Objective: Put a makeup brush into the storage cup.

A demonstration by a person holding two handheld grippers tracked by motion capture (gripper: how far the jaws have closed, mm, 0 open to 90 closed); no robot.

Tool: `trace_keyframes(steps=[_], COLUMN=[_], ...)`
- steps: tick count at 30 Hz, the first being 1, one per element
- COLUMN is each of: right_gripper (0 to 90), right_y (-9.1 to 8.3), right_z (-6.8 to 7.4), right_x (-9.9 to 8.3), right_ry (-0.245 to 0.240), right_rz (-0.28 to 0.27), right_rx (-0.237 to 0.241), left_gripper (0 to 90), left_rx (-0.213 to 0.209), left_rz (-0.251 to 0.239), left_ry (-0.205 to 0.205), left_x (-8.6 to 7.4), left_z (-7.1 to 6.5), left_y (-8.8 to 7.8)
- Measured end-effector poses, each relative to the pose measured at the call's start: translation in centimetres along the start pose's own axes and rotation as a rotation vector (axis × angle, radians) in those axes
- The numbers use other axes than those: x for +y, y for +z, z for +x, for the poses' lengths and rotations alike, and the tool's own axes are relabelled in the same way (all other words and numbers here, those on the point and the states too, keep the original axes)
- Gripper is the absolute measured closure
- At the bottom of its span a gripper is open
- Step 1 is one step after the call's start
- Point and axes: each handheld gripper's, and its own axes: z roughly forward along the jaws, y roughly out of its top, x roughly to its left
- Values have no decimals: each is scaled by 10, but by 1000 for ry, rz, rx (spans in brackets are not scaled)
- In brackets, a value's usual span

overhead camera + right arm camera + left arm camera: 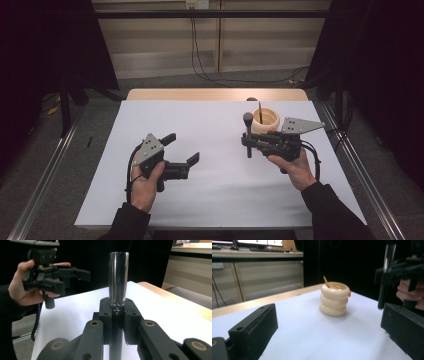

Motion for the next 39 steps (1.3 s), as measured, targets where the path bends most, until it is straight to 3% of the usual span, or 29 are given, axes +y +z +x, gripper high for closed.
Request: trace_keyframes(steps=[6, 8, 21, 26, 39], right_gripper=[793, 793, 793, 793, 793], right_y=[-5, -6, -12, -13, -20], right_z=[-4, -5, -13, -15, -34], right_x=[1, 1, 2, 1, 4], right_ry=[8, 8, 10, 15, 18], right_rz=[-16, -13, -21, -20, -39], right_rx=[-31, -35, -72, -99, -181], left_gripper=[5, 10, 8, 8, 5], left_rx=[28, 19, 76, 56, 68], left_rz=[-1, 8, 25, 25, 37], left_ry=[-33, -33, -26, -31, -39], left_x=[-11, -14, -36, -42, -48], left_z=[4, 5, 3, 2, 4], left_y=[-13, -18, -46, -51, -51])
